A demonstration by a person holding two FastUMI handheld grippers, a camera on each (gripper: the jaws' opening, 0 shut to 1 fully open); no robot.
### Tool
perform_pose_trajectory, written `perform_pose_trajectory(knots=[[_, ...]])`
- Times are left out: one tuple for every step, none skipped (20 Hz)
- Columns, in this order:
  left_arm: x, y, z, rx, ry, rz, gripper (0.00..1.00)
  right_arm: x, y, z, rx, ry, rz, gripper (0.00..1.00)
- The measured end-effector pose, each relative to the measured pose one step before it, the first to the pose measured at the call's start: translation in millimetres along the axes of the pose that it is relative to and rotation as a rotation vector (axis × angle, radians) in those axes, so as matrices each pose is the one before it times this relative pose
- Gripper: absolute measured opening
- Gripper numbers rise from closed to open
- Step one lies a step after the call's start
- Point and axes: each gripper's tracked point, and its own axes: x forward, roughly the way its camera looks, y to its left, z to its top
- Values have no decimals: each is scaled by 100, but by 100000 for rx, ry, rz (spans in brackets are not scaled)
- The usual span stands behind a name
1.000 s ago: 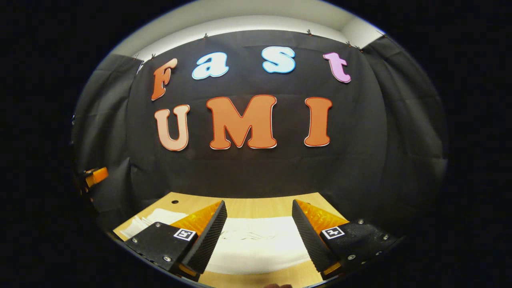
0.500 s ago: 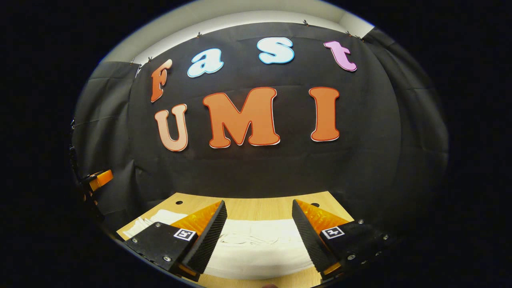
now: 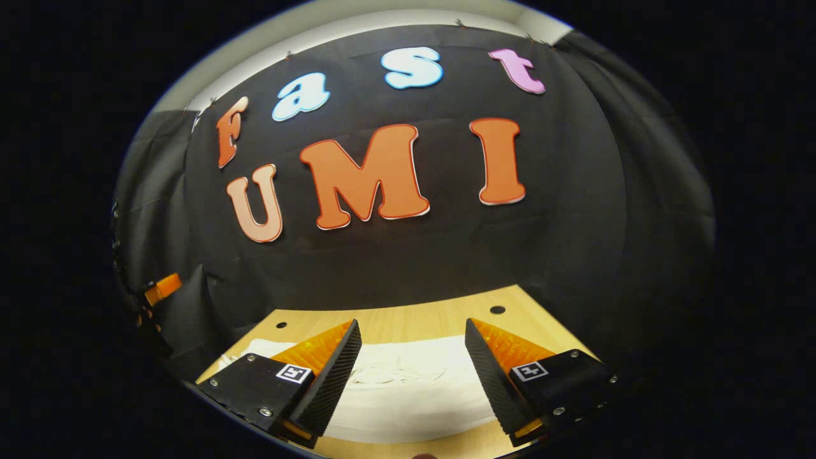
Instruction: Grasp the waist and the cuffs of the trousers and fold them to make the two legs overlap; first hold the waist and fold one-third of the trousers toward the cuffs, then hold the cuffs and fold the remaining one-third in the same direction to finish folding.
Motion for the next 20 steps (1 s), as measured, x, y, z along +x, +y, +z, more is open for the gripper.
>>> perform_pose_trajectory(knots=[[153,28,-214,-687,315,-660,97,195,-146,-742,7217,2304,299,99],[136,222,-80,-111,120,237,97,84,-495,-734,7219,2026,-228,98],[76,530,-189,741,172,609,97,152,-889,-967,6663,2449,-911,98],[125,333,-76,992,182,596,97,160,-1191,-936,6350,2671,-1440,99],[-20,266,-168,564,303,311,95,279,-1293,-911,6243,2548,-2056,98],[-114,188,-25,-269,415,-160,95,288,-1399,-881,5982,2554,-2712,98],[-192,177,-357,-645,766,-507,97,392,-1786,-854,5610,2482,-3494,98],[-48,292,-275,-685,945,136,97,304,-1714,-691,6023,2588,-3908,98],[86,496,-306,-409,892,617,97,561,-1251,-638,6946,2760,-2235,98],[-81,390,-25,-385,487,656,97,427,-1049,-627,7248,2521,-1124,98],[-15,433,-159,-525,367,668,97,619,-949,-443,6301,2067,-1379,98],[60,386,-51,-605,355,559,97,502,-1364,-546,4837,1666,-2428,98],[-123,371,-105,-331,294,647,95,414,-1993,-495,4274,1834,-2992,98],[-88,418,-118,-105,512,704,97,471,-1457,-441,4305,1856,-2268,98],[-68,490,-250,-114,379,806,97,587,-1365,-388,3879,1888,-3077,98],[-73,399,-23,-304,619,877,97,703,-1169,-417,3784,1708,-2402,98],[45,342,-273,-368,574,742,98,677,-1022,-329,2908,1165,-2419,98],[-140,471,-57,-219,504,835,97,721,-826,-77,1918,785,-1868,98],[-94,530,-157,629,268,1305,98,774,-802,-104,873,853,-2108,98],[-78,496,111,1248,-267,1490,98,698,-758,-47,248,1037,-2175,98]])
